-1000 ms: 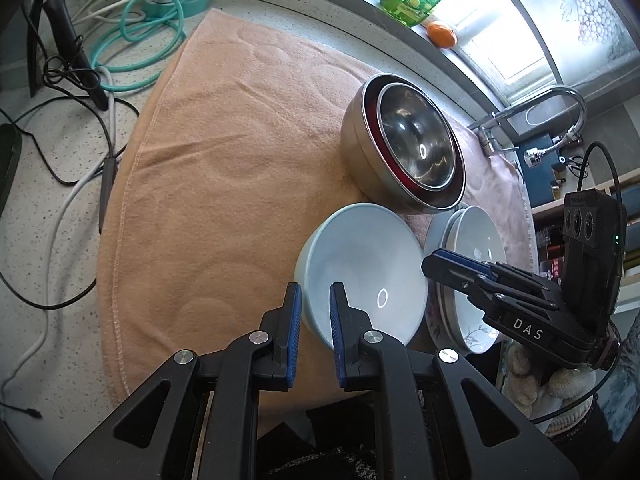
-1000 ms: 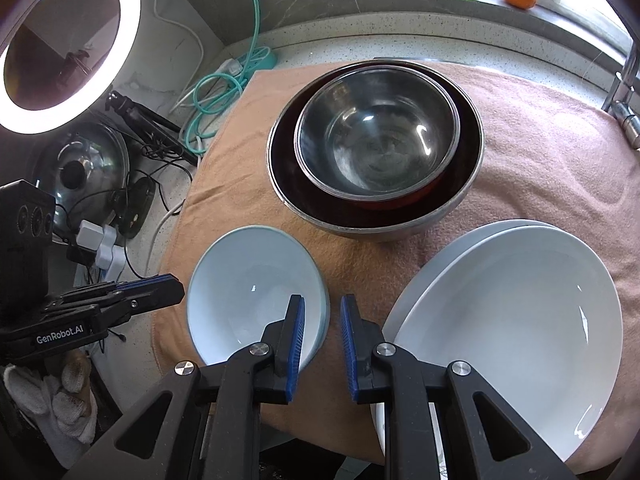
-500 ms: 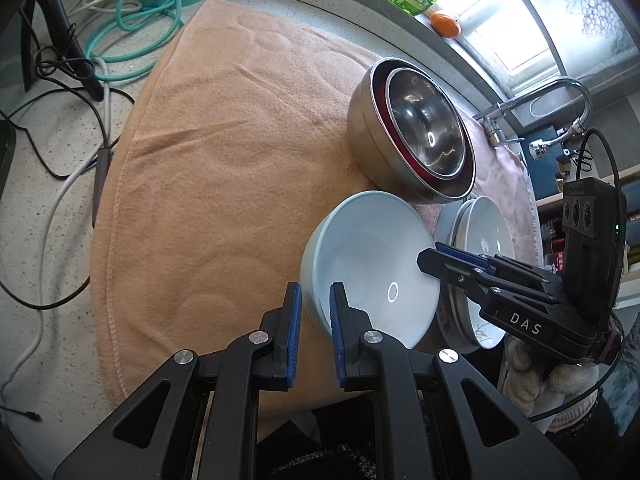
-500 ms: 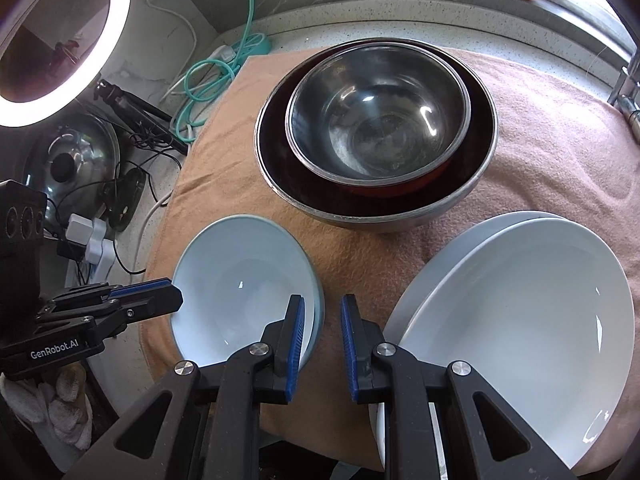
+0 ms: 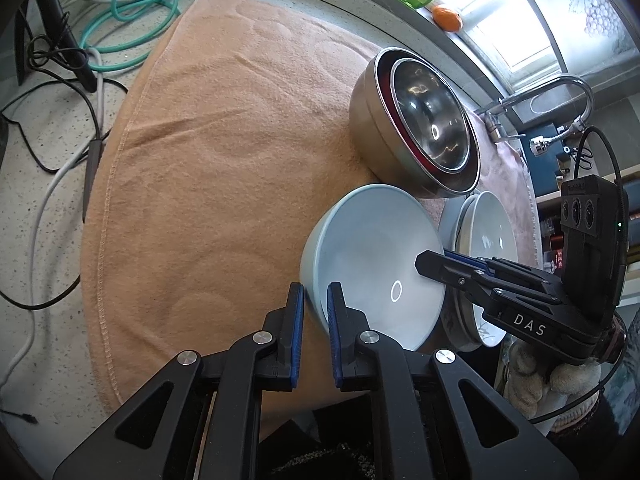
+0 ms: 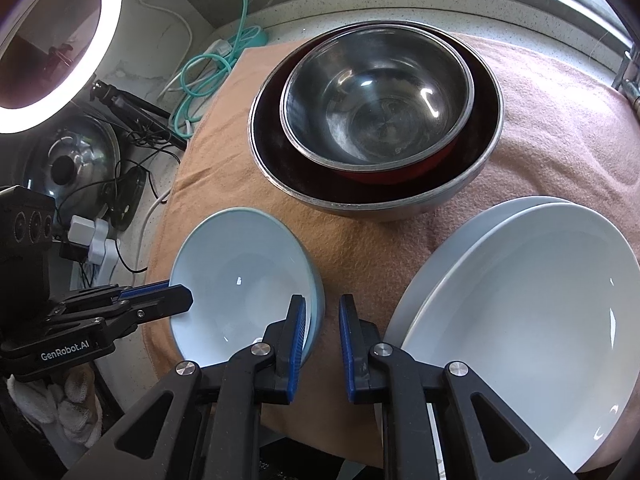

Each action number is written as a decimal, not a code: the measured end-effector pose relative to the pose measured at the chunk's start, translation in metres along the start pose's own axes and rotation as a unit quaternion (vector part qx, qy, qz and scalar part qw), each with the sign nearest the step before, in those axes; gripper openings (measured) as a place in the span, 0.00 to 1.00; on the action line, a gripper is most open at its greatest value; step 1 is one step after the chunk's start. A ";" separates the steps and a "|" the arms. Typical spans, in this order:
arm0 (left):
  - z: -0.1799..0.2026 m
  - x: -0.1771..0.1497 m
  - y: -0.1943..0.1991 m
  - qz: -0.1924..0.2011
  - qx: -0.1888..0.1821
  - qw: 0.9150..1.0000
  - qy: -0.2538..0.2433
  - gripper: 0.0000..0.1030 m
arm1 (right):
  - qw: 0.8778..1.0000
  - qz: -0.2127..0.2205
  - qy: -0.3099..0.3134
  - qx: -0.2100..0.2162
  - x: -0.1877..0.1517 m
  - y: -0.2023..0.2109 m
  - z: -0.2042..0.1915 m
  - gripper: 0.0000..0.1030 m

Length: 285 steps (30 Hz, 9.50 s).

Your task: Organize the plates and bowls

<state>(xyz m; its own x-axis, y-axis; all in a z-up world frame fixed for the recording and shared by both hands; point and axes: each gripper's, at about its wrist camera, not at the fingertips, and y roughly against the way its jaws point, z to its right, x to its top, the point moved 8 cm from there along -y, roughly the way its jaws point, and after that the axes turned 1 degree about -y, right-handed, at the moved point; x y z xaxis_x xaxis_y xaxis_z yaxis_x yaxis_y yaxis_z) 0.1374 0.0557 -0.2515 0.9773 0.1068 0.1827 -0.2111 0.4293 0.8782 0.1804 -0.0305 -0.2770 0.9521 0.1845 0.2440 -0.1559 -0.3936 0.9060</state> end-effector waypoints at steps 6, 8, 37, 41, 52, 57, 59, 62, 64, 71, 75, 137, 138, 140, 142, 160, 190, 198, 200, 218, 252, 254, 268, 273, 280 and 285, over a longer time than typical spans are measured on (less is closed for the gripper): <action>0.001 0.001 -0.001 0.001 0.007 1.000 -0.004 0.10 | 1.000 0.000 0.007 -0.001 -0.001 0.000 -0.006 0.10; 0.001 0.002 -0.001 0.001 0.008 1.000 -0.007 0.10 | 1.000 -0.001 0.003 0.002 -0.001 0.000 -0.005 0.10; 0.032 0.050 0.046 0.061 0.001 0.997 -0.049 0.10 | 0.998 0.057 -0.002 0.025 0.037 0.064 -0.013 0.10; 0.039 0.064 0.048 0.071 0.008 0.996 -0.062 0.10 | 0.998 0.061 -0.005 0.023 0.047 0.071 -0.009 0.10; 0.038 0.073 0.052 0.069 0.027 0.994 -0.076 0.10 | 0.998 0.049 -0.027 0.040 0.049 0.061 -0.004 0.10; 0.034 0.073 0.057 0.069 0.034 0.994 -0.076 0.10 | 0.997 0.049 -0.025 0.048 0.052 0.061 -0.009 0.10; 0.033 0.074 0.060 0.071 0.035 0.994 -0.074 0.10 | 0.997 0.050 -0.024 0.051 0.054 0.063 -0.011 0.10; 0.033 0.078 0.064 0.078 0.037 0.993 -0.075 0.10 | 0.997 0.054 -0.017 0.054 0.059 0.066 -0.016 0.10; 0.035 0.082 0.067 0.083 0.038 0.993 -0.076 0.10 | 0.997 0.057 -0.014 0.054 0.064 0.070 -0.019 0.10; 0.044 0.105 0.066 0.094 0.037 0.991 -0.090 0.10 | 0.996 0.077 -0.007 0.051 0.084 0.084 -0.020 0.10; 0.053 0.117 0.052 0.086 0.035 0.990 -0.102 0.10 | 0.995 0.092 -0.007 0.037 0.095 0.093 -0.012 0.10; 0.060 0.135 -0.013 0.025 0.026 0.995 -0.098 0.10 | 0.996 0.060 -0.066 -0.024 0.117 0.046 0.068 0.12; 0.059 0.135 -0.010 0.028 0.025 0.995 -0.097 0.10 | 0.996 0.062 -0.069 -0.022 0.116 0.047 0.068 0.12; 0.058 0.136 -0.004 0.035 0.024 0.995 -0.094 0.10 | 0.995 0.064 -0.073 -0.015 0.116 0.050 0.068 0.13; 0.054 0.136 0.003 0.044 0.020 0.995 -0.087 0.10 | 0.995 0.070 -0.076 -0.012 0.116 0.055 0.069 0.13; 0.021 0.118 0.011 0.059 0.006 0.998 -0.031 0.10 | 0.988 0.108 -0.107 -0.017 0.100 0.077 0.090 0.15; 0.033 0.123 -0.026 0.018 -0.007 0.999 -0.045 0.10 | 0.989 0.062 -0.132 -0.009 0.102 0.035 0.097 0.16; 0.034 0.124 -0.029 0.016 -0.002 0.998 -0.055 0.10 | 0.992 0.058 -0.115 -0.019 0.103 0.033 0.092 0.11; 0.034 0.124 -0.030 0.016 0.003 0.998 -0.059 0.10 | 0.992 0.059 -0.106 -0.027 0.104 0.033 0.091 0.10; 0.034 0.122 -0.023 0.027 0.020 0.997 -0.073 0.10 | 0.993 0.057 -0.097 -0.031 0.100 0.036 0.086 0.10; 0.089 0.085 0.021 0.073 0.014 0.994 -0.081 0.10 | 0.994 0.084 -0.064 -0.011 0.067 0.106 0.072 0.10; 0.098 0.079 0.019 0.073 0.013 0.994 -0.082 0.10 | 0.994 0.085 -0.061 -0.013 0.062 0.113 0.078 0.10; 0.145 0.035 -0.008 0.057 0.007 0.995 -0.077 0.10 | 0.995 0.077 -0.062 -0.019 0.009 0.142 0.130 0.10; 0.154 0.024 -0.017 0.050 0.009 0.996 -0.070 0.10 | 0.995 0.071 -0.063 -0.019 -0.006 0.145 0.143 0.10; 0.160 0.012 -0.027 0.040 0.013 0.997 -0.065 0.10 | 0.996 0.058 -0.062 -0.022 -0.022 0.140 0.155 0.10; 0.161 0.008 -0.029 0.037 0.016 0.997 -0.063 0.10 | 0.996 0.054 -0.062 -0.022 -0.028 0.137 0.159 0.10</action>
<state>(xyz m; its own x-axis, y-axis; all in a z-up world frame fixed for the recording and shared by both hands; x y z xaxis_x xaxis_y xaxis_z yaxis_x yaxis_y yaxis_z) 0.1540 -0.1003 -0.2046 0.9537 0.0219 0.3000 -0.2839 0.3949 0.8737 0.1737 -0.2327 -0.2145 0.9538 0.0296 0.2988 -0.2680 -0.3653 0.8915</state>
